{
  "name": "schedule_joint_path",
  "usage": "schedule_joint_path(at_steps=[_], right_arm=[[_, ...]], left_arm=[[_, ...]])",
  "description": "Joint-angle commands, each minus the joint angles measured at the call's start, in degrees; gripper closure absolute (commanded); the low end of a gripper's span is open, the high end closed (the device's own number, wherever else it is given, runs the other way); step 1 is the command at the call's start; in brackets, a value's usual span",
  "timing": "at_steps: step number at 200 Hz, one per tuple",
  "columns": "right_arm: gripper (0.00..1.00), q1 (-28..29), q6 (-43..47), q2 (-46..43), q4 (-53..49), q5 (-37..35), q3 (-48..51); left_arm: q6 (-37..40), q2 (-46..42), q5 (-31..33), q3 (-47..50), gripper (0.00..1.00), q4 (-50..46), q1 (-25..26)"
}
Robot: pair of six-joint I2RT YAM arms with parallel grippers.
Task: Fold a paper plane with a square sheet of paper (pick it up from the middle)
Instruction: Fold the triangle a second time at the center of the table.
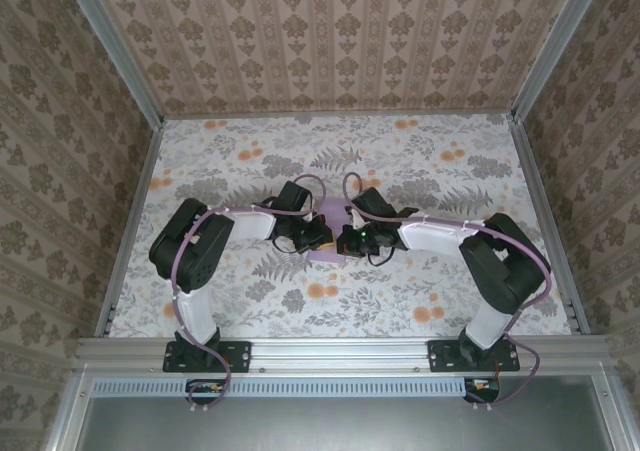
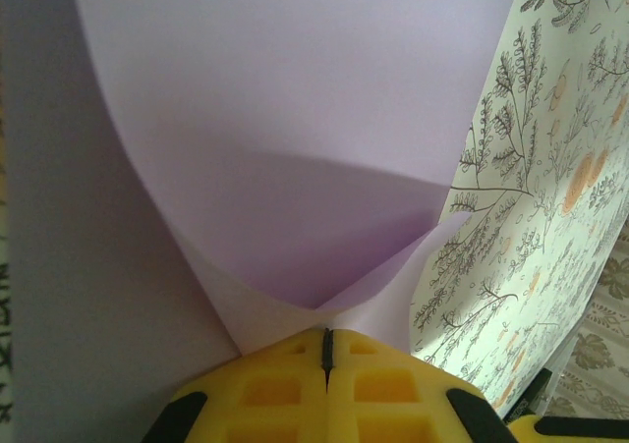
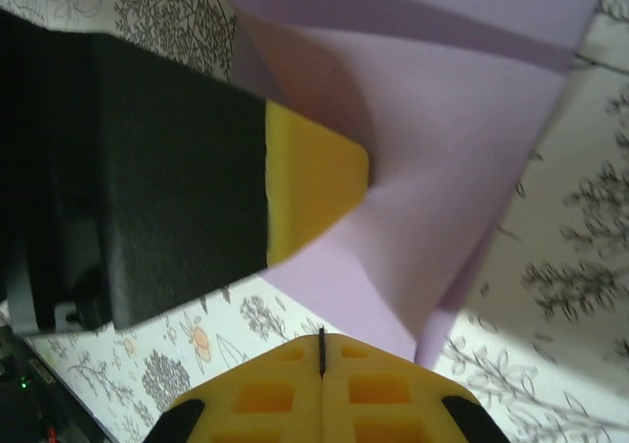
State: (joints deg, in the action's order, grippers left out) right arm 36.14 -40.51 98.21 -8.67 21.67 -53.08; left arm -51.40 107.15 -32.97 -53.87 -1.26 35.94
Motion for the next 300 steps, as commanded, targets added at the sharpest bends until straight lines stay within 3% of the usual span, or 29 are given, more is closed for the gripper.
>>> schedule_joint_path(at_steps=[1,126,202,300], right_arm=[[1.0,-0.19,0.87,3.15,-0.58,0.83,-1.57],[1.0,-0.81,2.01,5.89,-2.56,-1.15,0.19],[1.0,-0.83,1.14,6.24,-1.77,-0.73,1.33],[1.0,-1.07,2.59,5.93,-4.04,-2.06,5.3]], left_arm=[[0.33,3.28,6.44,2.15,0.98,-5.69,0.0],[4.46,-5.2,0.74,4.63,0.9,7.74,1.16],[5.87,-1.7,3.58,4.38,0.92,5.73,3.59],[11.6,-0.94,4.35,2.09,0.92,-0.21,-4.8]])
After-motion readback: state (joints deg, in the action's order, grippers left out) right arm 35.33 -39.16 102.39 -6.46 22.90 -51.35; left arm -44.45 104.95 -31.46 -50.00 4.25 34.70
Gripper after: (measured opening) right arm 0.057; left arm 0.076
